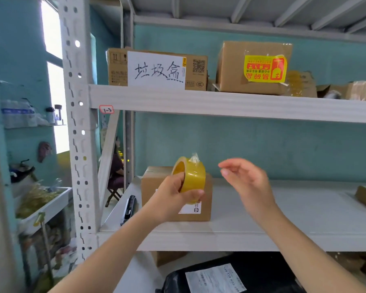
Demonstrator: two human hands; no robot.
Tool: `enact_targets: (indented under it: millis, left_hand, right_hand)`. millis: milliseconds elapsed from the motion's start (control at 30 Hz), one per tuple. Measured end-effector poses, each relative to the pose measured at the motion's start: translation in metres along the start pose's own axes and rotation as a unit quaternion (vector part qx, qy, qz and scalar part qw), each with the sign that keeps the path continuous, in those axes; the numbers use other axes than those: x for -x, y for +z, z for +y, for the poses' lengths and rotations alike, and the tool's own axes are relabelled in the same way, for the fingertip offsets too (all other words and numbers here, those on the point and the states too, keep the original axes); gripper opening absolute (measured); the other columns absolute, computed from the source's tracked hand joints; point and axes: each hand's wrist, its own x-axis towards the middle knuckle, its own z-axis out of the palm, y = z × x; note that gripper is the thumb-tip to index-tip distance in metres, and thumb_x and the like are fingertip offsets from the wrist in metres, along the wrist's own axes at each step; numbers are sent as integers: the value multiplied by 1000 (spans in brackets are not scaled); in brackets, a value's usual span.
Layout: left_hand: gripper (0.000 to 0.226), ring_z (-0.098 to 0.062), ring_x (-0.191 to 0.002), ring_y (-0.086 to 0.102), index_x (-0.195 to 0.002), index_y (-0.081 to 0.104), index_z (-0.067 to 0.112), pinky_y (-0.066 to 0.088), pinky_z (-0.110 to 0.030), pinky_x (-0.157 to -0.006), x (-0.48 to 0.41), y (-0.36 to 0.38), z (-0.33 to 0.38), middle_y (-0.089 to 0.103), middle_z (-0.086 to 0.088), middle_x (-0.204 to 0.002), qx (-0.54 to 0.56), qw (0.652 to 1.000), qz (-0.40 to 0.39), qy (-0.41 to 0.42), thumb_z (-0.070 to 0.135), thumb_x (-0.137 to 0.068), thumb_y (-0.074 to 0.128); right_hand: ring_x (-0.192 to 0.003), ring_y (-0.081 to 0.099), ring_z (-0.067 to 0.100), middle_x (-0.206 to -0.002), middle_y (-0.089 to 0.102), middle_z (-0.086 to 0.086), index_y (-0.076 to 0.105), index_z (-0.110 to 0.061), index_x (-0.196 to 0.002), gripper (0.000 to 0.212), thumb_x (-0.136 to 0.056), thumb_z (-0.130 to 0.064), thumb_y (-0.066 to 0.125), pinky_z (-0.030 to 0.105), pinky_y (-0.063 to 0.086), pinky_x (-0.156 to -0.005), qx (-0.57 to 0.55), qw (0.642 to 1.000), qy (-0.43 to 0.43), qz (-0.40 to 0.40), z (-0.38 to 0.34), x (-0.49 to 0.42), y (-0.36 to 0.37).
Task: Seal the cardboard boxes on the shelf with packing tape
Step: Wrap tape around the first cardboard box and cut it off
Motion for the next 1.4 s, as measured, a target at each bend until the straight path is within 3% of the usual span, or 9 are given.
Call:
enact_targets:
  millis: [200,400,500,700,833,967,1067,1200,1400]
  left_hand:
    - [19,-25,-87,68,-96,60,3,55,-41,-84,11,-24,16,68,-14,-91,-100,994,-46,-17,13,-83,69]
    - [24,-19,-69,54,-90,58,-2,49,-41,-69,22,-42,29,54,-10,-78,-171,983,-61,-32,17,-81,71]
    - [25,-24,-74,56,-90,58,-2,49,-46,-76,26,-48,33,57,-17,-84,-194,978,-69,-32,17,-81,72]
    - [23,-18,-73,62,-92,61,-3,52,-38,-75,31,-60,45,65,-9,-80,-202,969,-134,-43,14,-81,72]
    - [26,-18,-65,50,-85,58,1,47,-40,-68,30,-60,47,50,-7,-73,-250,955,-151,-49,22,-81,73]
    - [27,-3,-55,42,-78,55,6,39,-20,-56,29,-59,42,45,6,-66,-303,939,-148,-61,27,-81,72]
    - [25,-9,-62,49,-83,60,5,43,-27,-62,28,-59,41,59,-10,-79,-312,937,-137,-78,27,-81,71]
    - [22,-7,-60,64,-79,63,9,51,-20,-58,25,-60,48,70,1,-73,-300,944,-110,-78,29,-79,73]
    - [44,-21,-63,70,-76,68,13,60,-39,-63,25,-71,67,72,-6,-72,-303,947,-53,-87,54,-61,77]
  right_hand:
    - [-99,60,10,-107,67,-3,57,-20,-117,48,-76,1,71,27,52,-87,44,973,60,-217,-39,-37,26]
    - [-76,59,8,-83,64,-1,63,-8,-110,44,-72,13,69,19,52,-76,58,939,76,-330,-47,-54,33]
    - [-74,59,8,-76,64,-6,66,-13,-101,40,-73,16,66,21,52,-75,68,926,59,-366,-47,-56,36]
    - [-73,66,5,-74,73,-7,72,-8,-89,22,-72,6,72,15,50,-70,78,917,62,-387,-49,-59,34]
    - [-69,67,7,-73,74,-1,73,-10,-79,8,-75,-3,73,15,50,-66,51,931,87,-352,-44,-55,35]
    - [-57,62,5,-61,70,-4,70,-10,-71,12,-77,1,71,15,49,-60,110,932,82,-334,-37,-50,38]
    - [-51,59,3,-58,66,-6,68,-14,-69,16,-80,-2,68,15,48,-57,165,929,67,-325,-35,-49,39]
    - [-52,60,8,-61,65,-2,65,-15,-71,19,-83,0,64,19,51,-58,160,942,75,-286,-33,-48,38]
    - [-51,57,7,-62,59,-2,69,-8,-97,19,-86,4,58,13,48,-59,108,938,112,-310,-34,-46,29]
